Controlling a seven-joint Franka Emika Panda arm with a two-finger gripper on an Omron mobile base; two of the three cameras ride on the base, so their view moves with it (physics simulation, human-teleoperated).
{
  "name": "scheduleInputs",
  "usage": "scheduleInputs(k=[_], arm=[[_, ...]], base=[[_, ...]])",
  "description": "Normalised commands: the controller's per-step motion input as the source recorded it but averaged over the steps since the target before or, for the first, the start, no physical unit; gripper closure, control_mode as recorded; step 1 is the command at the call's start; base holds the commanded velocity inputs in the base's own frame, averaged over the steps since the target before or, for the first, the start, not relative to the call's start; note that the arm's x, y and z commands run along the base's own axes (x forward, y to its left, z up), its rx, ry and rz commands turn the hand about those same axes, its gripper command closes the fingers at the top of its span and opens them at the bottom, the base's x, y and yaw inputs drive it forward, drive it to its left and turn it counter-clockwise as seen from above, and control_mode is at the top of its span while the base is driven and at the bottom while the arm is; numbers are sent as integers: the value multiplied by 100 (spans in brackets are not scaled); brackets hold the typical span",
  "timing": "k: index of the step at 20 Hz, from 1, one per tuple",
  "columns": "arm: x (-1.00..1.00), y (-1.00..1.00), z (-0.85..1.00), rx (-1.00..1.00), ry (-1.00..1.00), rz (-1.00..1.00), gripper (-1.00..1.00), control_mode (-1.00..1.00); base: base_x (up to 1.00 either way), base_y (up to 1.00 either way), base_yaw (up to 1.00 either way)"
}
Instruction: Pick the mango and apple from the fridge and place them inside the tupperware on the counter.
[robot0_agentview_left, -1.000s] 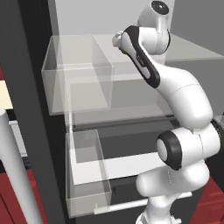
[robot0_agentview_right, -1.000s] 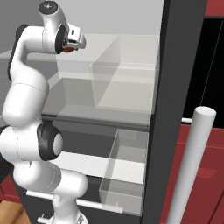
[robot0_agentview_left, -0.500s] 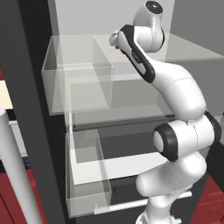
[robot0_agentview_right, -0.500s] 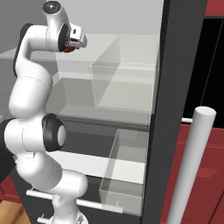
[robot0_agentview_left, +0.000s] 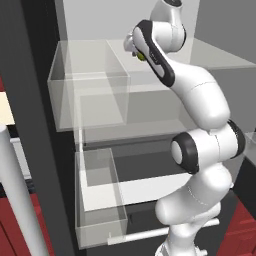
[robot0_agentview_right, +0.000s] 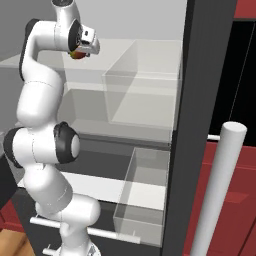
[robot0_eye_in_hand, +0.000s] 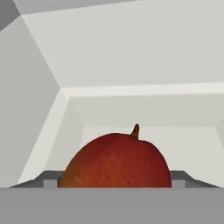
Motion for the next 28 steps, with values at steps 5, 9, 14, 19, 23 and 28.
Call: scheduleInputs(k=[5, 9, 14, 19, 23, 28], arm=[[-45, 0, -1, 0, -29, -2, 100, -100], [-100, 0, 0, 0, -48, -16, 100, -100], [-100, 0, 0, 0, -9, -10, 100, -100], [-100, -4, 0, 0, 0, -1, 100, -100], [-100, -10, 0, 0, 0, 0, 100, -100], [-100, -11, 0, 0, 0, 0, 100, -100]], base=[[0, 0, 0], [0, 0, 0], [0, 0, 0], [0, 0, 0], [0, 0, 0], [0, 0, 0]])
